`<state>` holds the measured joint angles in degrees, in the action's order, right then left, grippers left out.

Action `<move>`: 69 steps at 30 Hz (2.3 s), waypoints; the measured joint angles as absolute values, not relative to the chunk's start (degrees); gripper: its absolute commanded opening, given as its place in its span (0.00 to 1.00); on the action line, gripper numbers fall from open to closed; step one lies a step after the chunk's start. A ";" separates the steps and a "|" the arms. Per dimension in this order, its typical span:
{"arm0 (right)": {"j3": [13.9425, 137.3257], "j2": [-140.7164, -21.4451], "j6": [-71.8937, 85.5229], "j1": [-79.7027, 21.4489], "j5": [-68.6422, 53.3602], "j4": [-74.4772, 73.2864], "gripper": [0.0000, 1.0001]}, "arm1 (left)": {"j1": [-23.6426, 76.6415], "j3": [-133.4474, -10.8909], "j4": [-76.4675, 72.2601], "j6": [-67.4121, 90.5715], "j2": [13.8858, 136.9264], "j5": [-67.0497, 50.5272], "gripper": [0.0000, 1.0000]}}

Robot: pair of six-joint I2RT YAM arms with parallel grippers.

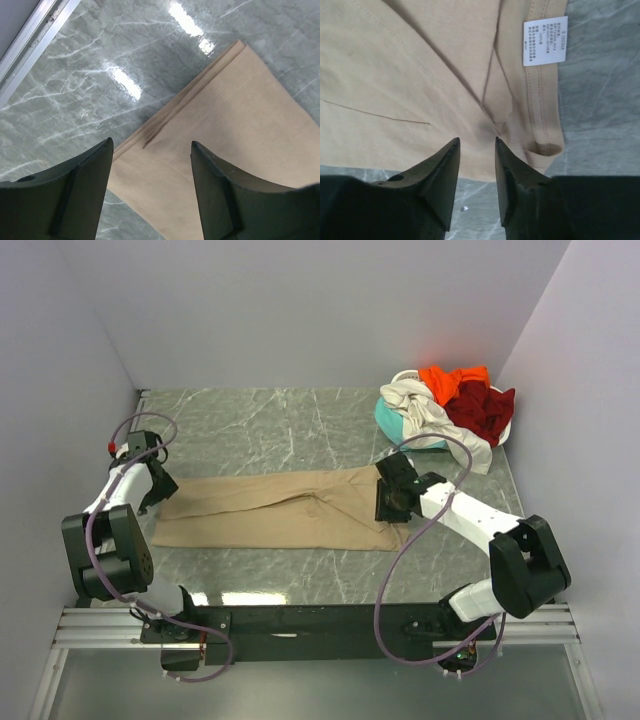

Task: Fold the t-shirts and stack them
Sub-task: Fold the tshirt

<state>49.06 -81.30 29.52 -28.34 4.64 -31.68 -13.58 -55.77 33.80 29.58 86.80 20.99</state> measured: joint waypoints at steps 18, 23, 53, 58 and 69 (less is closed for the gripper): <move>68.18 -91.29 25.71 -27.49 2.35 -30.41 0.57 | -9.04 -61.73 32.16 32.88 93.86 15.18 0.69; 73.65 -100.57 24.69 -25.26 -1.74 -28.38 0.56 | -9.04 -61.73 31.27 33.74 97.78 13.02 0.70; 77.58 -112.01 20.84 -24.60 -10.26 -27.75 0.42 | -9.04 -62.46 30.22 33.69 101.16 11.88 0.70; 77.58 -112.18 20.12 -24.62 -11.90 -27.79 0.25 | -9.04 -62.46 30.20 33.69 101.16 11.86 0.70; 75.88 -111.61 20.05 -25.19 -16.14 -27.46 0.00 | -9.04 -62.04 29.32 33.50 101.12 11.92 0.70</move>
<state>75.88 -111.61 20.05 -25.19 -16.14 -27.46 -9.04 -62.04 29.32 33.50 101.12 11.92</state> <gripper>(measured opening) 0.015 0.700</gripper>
